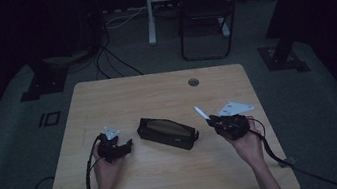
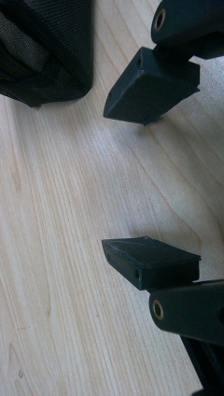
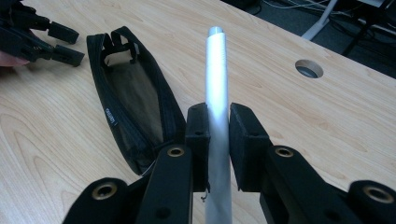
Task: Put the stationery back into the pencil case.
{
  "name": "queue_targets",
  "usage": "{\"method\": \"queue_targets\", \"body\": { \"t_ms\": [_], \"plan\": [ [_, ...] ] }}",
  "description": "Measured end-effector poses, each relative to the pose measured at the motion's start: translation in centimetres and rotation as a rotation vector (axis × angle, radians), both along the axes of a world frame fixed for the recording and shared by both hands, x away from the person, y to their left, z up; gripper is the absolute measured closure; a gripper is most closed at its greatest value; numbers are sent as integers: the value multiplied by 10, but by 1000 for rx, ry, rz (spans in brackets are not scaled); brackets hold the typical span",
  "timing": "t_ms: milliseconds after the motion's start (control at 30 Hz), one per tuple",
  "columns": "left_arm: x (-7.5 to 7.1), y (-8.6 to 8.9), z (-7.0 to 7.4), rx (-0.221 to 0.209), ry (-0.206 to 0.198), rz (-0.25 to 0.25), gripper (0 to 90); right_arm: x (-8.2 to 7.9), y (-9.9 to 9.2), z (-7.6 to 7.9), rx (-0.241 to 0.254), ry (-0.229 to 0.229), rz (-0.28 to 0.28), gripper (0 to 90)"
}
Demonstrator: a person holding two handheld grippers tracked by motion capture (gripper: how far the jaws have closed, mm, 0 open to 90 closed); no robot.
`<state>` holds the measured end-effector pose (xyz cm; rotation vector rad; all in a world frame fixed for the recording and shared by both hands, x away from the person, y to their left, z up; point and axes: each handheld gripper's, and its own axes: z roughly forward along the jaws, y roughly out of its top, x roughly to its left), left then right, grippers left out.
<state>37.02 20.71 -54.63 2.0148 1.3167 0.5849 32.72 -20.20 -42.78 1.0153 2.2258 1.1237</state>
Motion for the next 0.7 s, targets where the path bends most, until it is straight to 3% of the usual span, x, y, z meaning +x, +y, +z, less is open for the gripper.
{"method": "queue_targets", "body": {
  "t_ms": [700],
  "plan": [
    [0, 0, 0, 0, 0, -1, 324, 6, 10, 1, 5, -1, 30, 786]
  ]
}}
